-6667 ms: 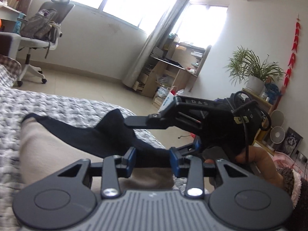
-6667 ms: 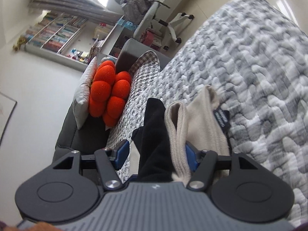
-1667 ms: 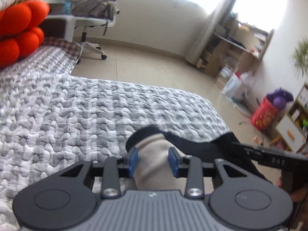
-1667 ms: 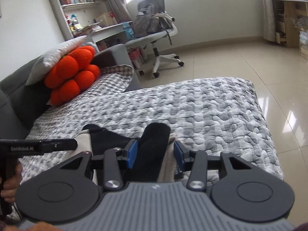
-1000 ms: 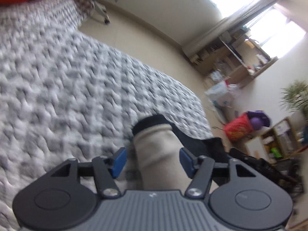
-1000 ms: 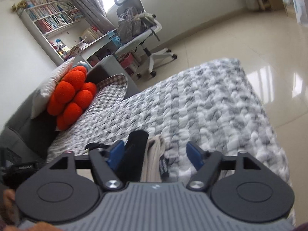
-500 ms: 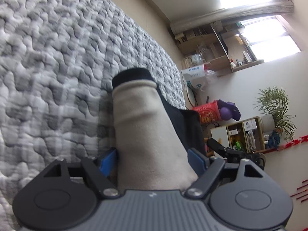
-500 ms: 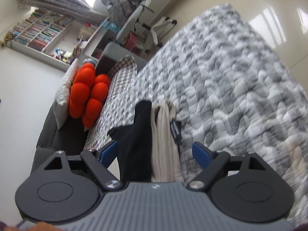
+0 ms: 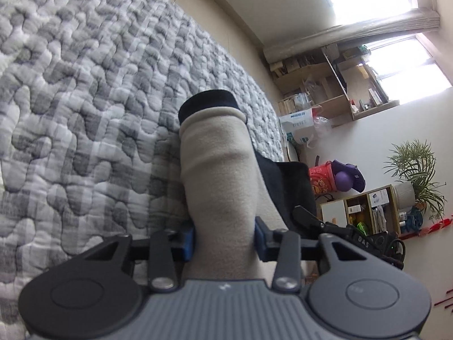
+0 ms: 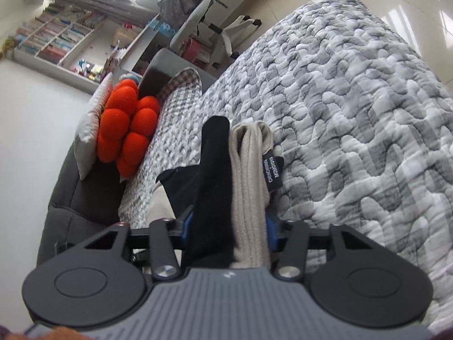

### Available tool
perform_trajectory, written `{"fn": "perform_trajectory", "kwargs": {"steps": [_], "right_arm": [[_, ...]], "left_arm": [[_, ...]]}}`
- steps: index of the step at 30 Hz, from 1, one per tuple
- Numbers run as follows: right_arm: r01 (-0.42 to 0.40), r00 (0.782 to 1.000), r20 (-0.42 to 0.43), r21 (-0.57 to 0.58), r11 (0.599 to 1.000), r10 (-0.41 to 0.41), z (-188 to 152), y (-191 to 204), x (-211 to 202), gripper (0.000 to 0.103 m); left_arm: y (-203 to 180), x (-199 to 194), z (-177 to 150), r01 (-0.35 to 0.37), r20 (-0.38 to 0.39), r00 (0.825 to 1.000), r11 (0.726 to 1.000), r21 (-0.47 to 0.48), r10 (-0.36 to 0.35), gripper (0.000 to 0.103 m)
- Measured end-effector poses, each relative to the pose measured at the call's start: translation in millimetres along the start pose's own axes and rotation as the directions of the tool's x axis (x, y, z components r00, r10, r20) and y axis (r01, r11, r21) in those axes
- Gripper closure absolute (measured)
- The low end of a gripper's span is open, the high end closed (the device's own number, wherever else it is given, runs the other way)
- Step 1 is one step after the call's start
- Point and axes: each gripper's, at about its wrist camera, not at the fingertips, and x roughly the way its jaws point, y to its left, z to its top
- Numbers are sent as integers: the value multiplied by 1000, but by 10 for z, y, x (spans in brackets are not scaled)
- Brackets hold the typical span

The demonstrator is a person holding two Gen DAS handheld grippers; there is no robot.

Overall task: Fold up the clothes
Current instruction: 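Grasp the folded cream and black bundle edge with both tools, then carry the folded bundle with both tools toward the grey sofa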

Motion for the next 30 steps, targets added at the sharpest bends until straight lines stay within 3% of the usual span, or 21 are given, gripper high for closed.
{"fn": "perform_trajectory", "kwargs": {"steps": [5, 11, 23, 30], "right_arm": [[-31, 999, 17, 5, 1000, 31, -27, 139, 11, 57], [-60, 998, 10, -28, 998, 60, -110, 484, 117, 58], [-71, 997, 1, -224, 972, 73, -495, 1522, 114, 58], [-75, 997, -33, -211, 975, 69, -779, 1602, 265, 58]], "left_arm": [[-205, -255, 12, -43, 63, 997, 998, 50, 40, 65], [-234, -726, -2, -48, 125, 991, 999, 23, 44, 66], [-455, -1903, -266, -16, 273, 962, 998, 64, -2, 67], [-385, -2171, -497, -26, 292, 956, 997, 72, 3, 68]]}}
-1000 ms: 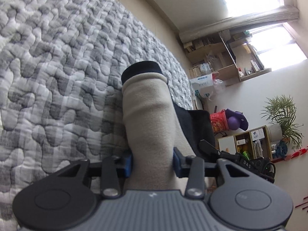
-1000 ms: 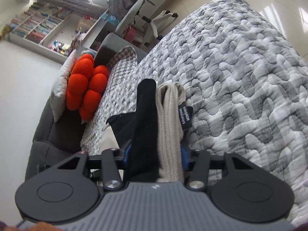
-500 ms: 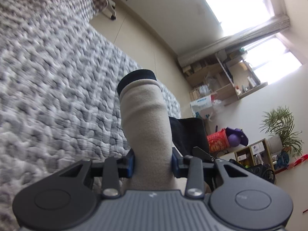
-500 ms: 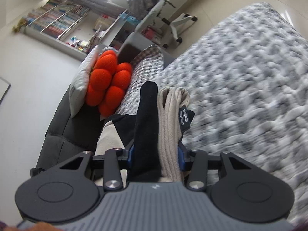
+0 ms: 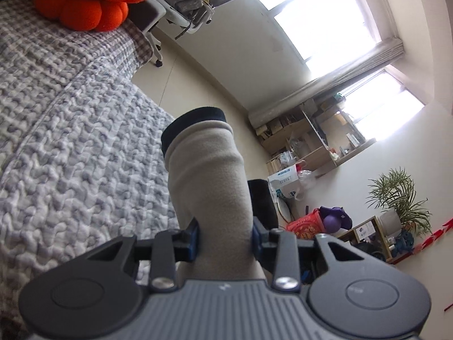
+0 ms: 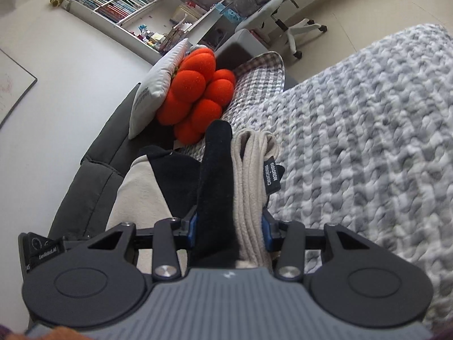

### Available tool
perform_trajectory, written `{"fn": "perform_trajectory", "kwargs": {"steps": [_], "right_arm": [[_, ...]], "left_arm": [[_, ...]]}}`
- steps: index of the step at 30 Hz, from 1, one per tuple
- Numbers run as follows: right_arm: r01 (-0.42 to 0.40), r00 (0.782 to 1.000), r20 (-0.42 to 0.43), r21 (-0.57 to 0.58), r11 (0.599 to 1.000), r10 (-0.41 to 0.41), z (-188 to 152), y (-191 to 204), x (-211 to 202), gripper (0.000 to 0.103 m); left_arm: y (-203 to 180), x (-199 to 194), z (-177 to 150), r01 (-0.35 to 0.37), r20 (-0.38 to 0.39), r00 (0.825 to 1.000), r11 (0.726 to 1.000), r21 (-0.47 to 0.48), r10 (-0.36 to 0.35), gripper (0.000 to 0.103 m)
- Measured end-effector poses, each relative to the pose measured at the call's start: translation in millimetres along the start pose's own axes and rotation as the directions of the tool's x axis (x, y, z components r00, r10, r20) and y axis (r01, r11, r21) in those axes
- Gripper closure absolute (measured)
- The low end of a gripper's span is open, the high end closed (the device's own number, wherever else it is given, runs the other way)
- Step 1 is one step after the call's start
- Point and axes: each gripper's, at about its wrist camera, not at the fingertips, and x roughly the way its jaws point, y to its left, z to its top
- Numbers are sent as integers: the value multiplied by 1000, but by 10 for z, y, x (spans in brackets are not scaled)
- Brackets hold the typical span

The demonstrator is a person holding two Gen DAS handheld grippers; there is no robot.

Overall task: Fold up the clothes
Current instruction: 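Carry the folded bundle with both tools toward the grey sofa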

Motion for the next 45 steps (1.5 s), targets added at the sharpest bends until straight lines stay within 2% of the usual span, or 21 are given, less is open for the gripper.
{"fn": "perform_trajectory", "kwargs": {"steps": [6, 13, 21, 27, 42, 45], "right_arm": [[33, 999, -5, -41, 999, -33, -73, 156, 26, 58], [31, 999, 12, -45, 999, -30, -42, 195, 32, 58], [2, 1000, 4, -37, 999, -2, -69, 207, 37, 62], [-16, 1000, -15, -54, 998, 16, -9, 336, 116, 63], [-17, 998, -53, -61, 998, 14, 53, 375, 281, 63], [-43, 998, -43, -50, 998, 41, 64, 416, 263, 62]], "left_arm": [[83, -84, -44, 21, 4, 1000, 1000, -5, -21, 68], [34, -73, -19, 32, 16, 999, 999, 24, -32, 68], [125, -92, 47, 64, 21, 998, 998, -14, -64, 70], [85, -196, 126, 77, 51, 996, 997, -1, -77, 70], [180, -200, 194, 68, 54, 996, 998, -4, -67, 70], [159, -253, 215, 69, 68, 995, 998, 3, -69, 70]]}}
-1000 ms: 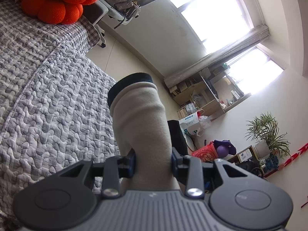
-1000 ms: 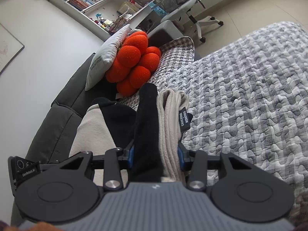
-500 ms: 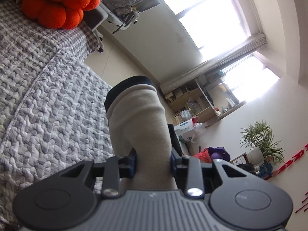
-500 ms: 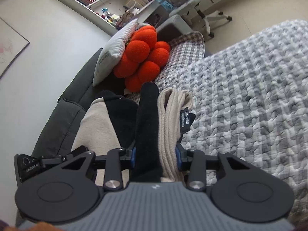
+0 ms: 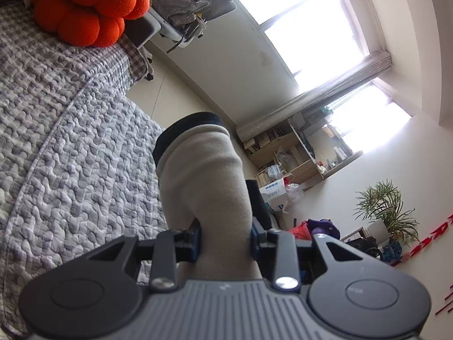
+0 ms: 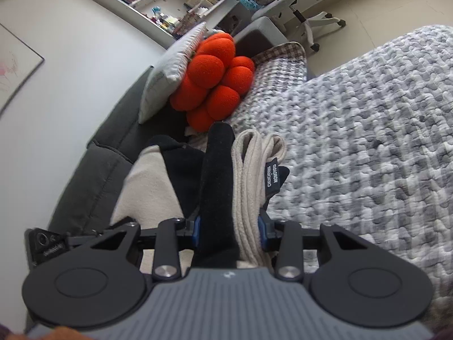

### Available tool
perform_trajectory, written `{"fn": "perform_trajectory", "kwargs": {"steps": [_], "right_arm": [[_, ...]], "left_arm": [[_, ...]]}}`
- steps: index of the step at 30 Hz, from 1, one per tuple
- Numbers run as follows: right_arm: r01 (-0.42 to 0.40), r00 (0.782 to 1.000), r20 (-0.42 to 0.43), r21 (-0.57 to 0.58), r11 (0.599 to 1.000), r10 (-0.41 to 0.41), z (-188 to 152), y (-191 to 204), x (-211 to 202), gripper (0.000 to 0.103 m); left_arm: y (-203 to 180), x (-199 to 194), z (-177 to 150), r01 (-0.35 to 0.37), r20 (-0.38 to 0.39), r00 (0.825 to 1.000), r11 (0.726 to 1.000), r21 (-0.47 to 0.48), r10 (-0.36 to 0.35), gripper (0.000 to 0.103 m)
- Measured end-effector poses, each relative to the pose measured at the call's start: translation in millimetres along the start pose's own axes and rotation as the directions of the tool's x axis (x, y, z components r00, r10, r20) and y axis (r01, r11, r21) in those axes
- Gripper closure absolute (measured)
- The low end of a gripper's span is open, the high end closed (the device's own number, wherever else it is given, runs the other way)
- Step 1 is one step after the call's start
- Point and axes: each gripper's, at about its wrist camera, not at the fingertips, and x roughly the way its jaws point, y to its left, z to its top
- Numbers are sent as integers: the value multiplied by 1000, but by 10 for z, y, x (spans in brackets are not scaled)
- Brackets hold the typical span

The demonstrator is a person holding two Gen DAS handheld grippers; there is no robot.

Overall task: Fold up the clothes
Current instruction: 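Carry the folded bundle with both tools toward the grey sofa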

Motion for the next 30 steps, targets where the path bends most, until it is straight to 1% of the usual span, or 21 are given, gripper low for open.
{"fn": "perform_trajectory", "kwargs": {"steps": [3, 7, 13, 18, 23, 30], "right_arm": [[-4, 1000, 11, -31, 1000, 5, 38, 131, -17, 63], [-4, 1000, 3, -51, 999, 5, 61, 250, 9, 63], [-21, 1000, -16, -68, 997, 20, 103, 364, 197, 63], [-48, 998, -53, -79, 996, 44, 154, 461, 516, 63], [-82, 992, -99, -93, 992, 73, 228, 577, 931, 63], [-153, 975, -177, -103, 983, 133, 359, 739, 1645, 63]], "left_arm": [[-39, -71, 25, 1, 18, 1000, 1000, 9, -2, 70], [-76, -160, 60, -1, 32, 999, 1000, 19, 0, 70], [24, -292, 170, -13, 55, 998, 1000, 13, 13, 70], [245, -434, 321, -35, 85, 996, 999, -11, 36, 70], [528, -588, 513, -61, 122, 990, 997, -44, 66, 70], [899, -813, 792, -125, 188, 972, 989, -80, 138, 70]]}}
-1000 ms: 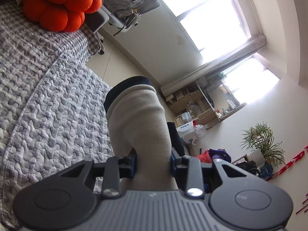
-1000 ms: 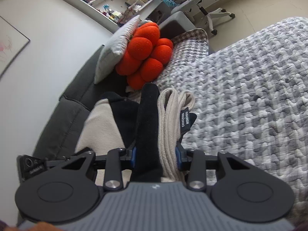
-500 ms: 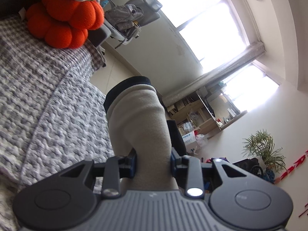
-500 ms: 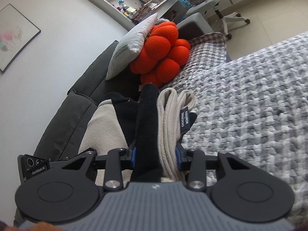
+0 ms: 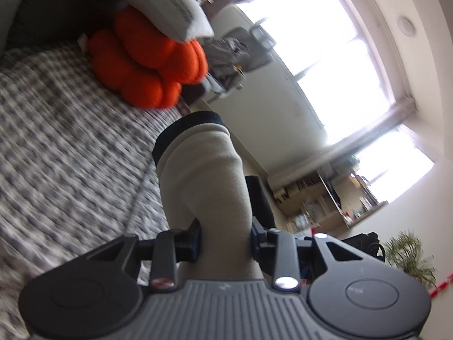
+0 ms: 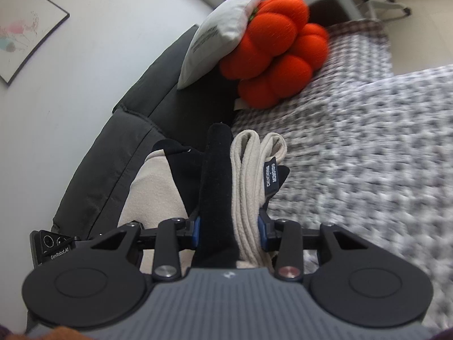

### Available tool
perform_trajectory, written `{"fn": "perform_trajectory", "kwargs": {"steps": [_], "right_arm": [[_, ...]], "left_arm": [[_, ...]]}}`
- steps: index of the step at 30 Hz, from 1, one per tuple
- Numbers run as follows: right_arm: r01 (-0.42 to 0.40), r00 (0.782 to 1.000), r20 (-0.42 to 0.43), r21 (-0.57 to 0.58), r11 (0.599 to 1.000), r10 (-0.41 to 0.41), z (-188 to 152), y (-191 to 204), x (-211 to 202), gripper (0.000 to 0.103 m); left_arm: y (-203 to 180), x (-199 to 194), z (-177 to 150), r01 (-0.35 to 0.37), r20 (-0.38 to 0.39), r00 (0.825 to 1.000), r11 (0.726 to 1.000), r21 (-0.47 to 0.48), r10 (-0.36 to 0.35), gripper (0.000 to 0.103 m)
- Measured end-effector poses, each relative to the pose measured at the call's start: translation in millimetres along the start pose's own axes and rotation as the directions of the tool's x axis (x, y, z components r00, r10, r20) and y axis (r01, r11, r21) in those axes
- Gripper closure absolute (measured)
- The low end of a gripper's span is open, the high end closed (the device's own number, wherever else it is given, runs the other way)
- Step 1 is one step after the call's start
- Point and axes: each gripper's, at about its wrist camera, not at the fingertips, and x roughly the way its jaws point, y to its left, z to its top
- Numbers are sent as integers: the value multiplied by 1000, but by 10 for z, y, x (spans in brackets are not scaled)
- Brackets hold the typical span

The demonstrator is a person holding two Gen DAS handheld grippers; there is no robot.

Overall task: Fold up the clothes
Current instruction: 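Carry the folded bundle with both tools toward the grey sofa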

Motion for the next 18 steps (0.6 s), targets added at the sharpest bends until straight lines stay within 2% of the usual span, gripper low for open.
{"fn": "perform_trajectory", "kwargs": {"steps": [10, 18], "right_arm": [[-92, 993, -72, -44, 995, 89, 424, 41, 1005, 63], [-186, 978, -114, -85, 979, 176, 769, 72, 1934, 63]], "left_arm": [[551, -106, 518, -67, 106, 992, 997, -39, 71, 70], [1074, -172, 866, -117, 221, 966, 989, -87, 133, 70]]}}
